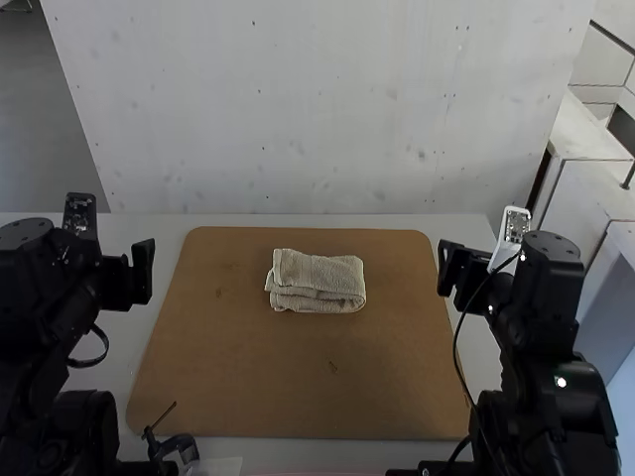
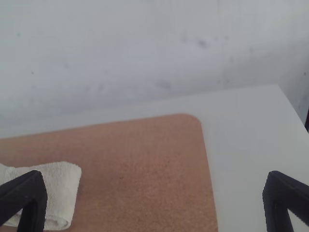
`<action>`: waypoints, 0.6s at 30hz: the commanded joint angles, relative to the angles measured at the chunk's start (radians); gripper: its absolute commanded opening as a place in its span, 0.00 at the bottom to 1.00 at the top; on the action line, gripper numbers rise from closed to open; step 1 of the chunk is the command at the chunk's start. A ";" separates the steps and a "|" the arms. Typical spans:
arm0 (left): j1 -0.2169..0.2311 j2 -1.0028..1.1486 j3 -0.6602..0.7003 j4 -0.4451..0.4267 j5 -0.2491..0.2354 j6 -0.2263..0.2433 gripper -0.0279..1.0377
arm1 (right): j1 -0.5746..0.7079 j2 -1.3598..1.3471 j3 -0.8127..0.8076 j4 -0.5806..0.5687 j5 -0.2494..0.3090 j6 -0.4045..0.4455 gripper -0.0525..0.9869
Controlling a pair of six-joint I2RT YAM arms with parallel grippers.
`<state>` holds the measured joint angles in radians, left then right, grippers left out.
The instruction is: Fold the towel.
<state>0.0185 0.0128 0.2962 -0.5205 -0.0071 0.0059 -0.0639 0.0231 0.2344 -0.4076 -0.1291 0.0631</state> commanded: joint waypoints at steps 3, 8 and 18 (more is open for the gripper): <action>-0.006 0.003 0.006 0.007 0.010 0.017 0.94 | -0.005 0.008 0.075 -0.140 0.009 -0.026 0.97; -0.005 0.001 0.021 -0.050 0.009 0.017 0.94 | 0.001 -0.015 0.075 -0.145 0.045 -0.022 0.97; -0.006 -0.005 0.021 -0.050 0.006 0.014 0.94 | 0.003 -0.017 0.075 -0.143 0.045 -0.039 0.97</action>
<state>0.0185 0.0128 0.2970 -0.5774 -0.0071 0.0116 -0.0639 0.0227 0.2783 -0.5598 -0.0990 0.0433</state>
